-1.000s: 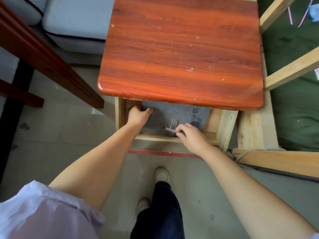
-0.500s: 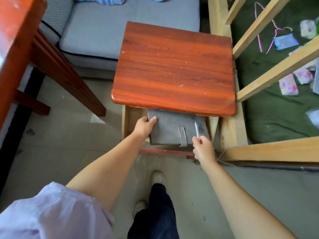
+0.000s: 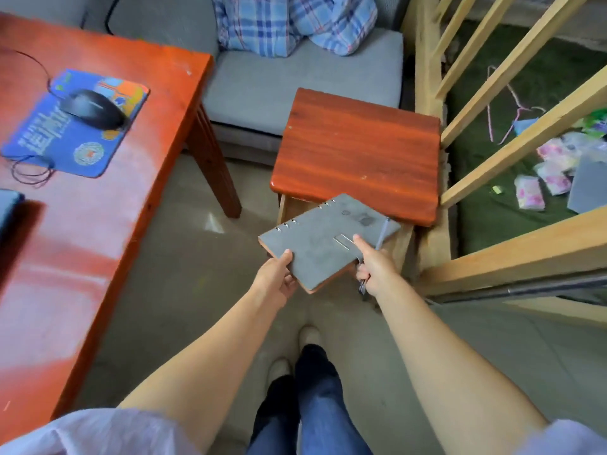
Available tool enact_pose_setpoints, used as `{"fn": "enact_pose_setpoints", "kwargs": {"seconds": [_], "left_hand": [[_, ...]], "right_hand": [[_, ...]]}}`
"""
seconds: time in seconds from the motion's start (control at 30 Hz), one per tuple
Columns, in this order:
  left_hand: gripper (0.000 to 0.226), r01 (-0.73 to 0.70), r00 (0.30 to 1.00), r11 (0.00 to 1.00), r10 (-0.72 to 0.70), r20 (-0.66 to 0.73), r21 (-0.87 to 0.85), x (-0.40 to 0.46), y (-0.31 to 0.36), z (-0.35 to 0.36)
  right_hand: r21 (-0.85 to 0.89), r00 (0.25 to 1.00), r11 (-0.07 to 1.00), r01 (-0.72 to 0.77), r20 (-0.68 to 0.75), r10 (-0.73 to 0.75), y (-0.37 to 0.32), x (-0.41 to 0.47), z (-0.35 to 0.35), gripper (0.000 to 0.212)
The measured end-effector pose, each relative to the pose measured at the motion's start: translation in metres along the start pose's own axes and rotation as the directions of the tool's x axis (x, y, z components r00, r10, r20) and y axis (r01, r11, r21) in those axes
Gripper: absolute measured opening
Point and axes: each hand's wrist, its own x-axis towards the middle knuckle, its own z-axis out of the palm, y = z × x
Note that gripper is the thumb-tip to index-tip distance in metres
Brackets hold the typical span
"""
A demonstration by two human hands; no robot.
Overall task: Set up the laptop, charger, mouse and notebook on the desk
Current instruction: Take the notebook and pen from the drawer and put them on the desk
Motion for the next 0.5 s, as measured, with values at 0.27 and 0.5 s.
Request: {"fn": "enact_pose_setpoints", "kwargs": {"seconds": [0.27, 0.5], "left_hand": [[0.031, -0.243, 0.970, 0.899, 0.224, -0.095, -0.365, -0.103, 0.067, -0.083], [0.026, -0.430, 0.901, 0.888, 0.409, -0.146, -0.163, -0.221, 0.072, -0.194]], "right_hand": [[-0.247, 0.754, 0.854, 0.457, 0.617, -0.225, -0.094, -0.078, 0.078, 0.009], [-0.351, 0.370, 0.642, 0.681, 0.922, 0.111, -0.085, -0.158, 0.178, 0.015]]}}
